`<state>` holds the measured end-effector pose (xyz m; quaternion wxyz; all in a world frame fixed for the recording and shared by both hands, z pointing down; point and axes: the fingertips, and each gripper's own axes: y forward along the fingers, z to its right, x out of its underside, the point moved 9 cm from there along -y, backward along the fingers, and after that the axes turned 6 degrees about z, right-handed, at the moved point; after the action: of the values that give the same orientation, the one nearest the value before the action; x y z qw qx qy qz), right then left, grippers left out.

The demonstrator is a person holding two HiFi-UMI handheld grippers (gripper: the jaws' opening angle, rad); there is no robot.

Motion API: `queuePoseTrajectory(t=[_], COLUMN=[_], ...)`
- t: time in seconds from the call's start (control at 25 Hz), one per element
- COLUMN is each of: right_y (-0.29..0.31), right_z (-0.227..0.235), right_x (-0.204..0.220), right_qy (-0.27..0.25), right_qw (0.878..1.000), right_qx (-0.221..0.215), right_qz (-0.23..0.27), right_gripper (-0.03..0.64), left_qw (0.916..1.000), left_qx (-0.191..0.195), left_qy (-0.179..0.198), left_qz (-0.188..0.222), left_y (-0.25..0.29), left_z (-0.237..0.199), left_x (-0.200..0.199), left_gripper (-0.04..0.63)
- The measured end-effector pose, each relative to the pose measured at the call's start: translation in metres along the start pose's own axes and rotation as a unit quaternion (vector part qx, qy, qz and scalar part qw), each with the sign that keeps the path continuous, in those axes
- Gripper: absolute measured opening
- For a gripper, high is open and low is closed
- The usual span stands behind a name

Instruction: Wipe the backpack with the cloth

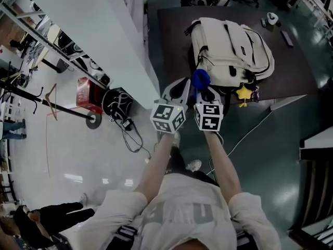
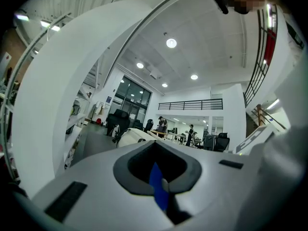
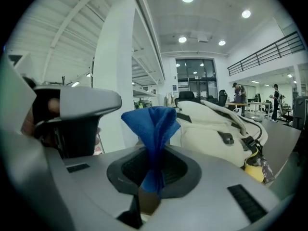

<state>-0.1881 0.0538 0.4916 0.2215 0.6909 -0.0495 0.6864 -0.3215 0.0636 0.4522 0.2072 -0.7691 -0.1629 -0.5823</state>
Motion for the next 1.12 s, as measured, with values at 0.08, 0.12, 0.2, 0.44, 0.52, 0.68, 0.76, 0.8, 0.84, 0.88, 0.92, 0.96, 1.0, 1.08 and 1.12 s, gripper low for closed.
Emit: queuePoseTrajectory(t=[0.08,0.12,0.2,0.44,0.52,0.68,0.76,0.8,0.84,0.88,0.92,0.96,1.0,1.08,1.12], right_y=[-0.008,-0.011,-0.014,0.002,0.013,0.048,0.074,0.087,0.099,0.112,0.124,0.137,0.151,0.179,0.194], right_z=[0.007,0.012,0.025,0.068,0.084,0.118,0.134,0.14,0.145,0.149,0.153,0.155,0.157,0.159,0.16], right_x=[-0.013,-0.022,-0.041,-0.086,-0.099,-0.13,-0.15,-0.159,-0.167,-0.175,-0.183,-0.19,-0.196,-0.204,-0.207], right_qy=[0.002,0.003,0.008,0.009,0.008,-0.01,-0.019,-0.02,-0.018,-0.013,-0.007,-0.001,0.002,-0.002,-0.006], right_qw=[1.0,1.0,0.999,0.995,0.994,0.991,0.99,0.989,0.989,0.988,0.988,0.987,0.987,0.987,0.987], right_qx=[-0.003,-0.002,0.002,0.003,-0.002,-0.011,-0.013,-0.014,-0.016,-0.021,-0.027,-0.037,-0.048,-0.072,-0.081], right_qz=[0.02,0.03,0.048,0.097,0.111,0.13,0.141,0.145,0.148,0.152,0.155,0.156,0.155,0.146,0.14], right_gripper=[0.043,0.043,0.043,0.043,0.043,0.043,0.043,0.043,0.043,0.043,0.043,0.043,0.043,0.043,0.043], left_qw=[1.0,0.9999,0.9999,0.9996,0.9995,0.9984,0.9983,0.9982,0.9981,0.9978,0.9977,0.9976,0.9977,0.9975,0.9973], left_qx=[-0.003,-0.004,-0.007,-0.016,-0.004,-0.004,-0.013,-0.015,-0.016,-0.016,-0.019,-0.023,-0.029,-0.044,-0.051], left_qy=[0.003,0.004,0.007,0.008,0.019,0.044,0.041,0.04,0.043,0.048,0.051,0.05,0.047,0.043,0.044], left_qz=[0.006,0.009,0.012,0.02,0.024,0.036,0.04,0.041,0.041,0.041,0.041,0.04,0.039,0.034,0.031], left_y=[0.001,0.002,0.007,0.054,0.08,0.128,0.154,0.165,0.175,0.183,0.191,0.198,0.203,0.207,0.208], left_z=[0.007,0.01,0.013,0.003,-0.001,-0.024,-0.037,-0.042,-0.046,-0.049,-0.054,-0.058,-0.062,-0.068,-0.071], left_x=[-0.006,-0.01,-0.017,-0.025,-0.029,-0.04,-0.046,-0.05,-0.053,-0.056,-0.059,-0.061,-0.061,-0.059,-0.058], left_gripper=[-0.002,-0.002,-0.002,-0.002,-0.002,-0.002,-0.002,-0.002,-0.002,-0.002,-0.002,-0.002,-0.002,-0.002,-0.002])
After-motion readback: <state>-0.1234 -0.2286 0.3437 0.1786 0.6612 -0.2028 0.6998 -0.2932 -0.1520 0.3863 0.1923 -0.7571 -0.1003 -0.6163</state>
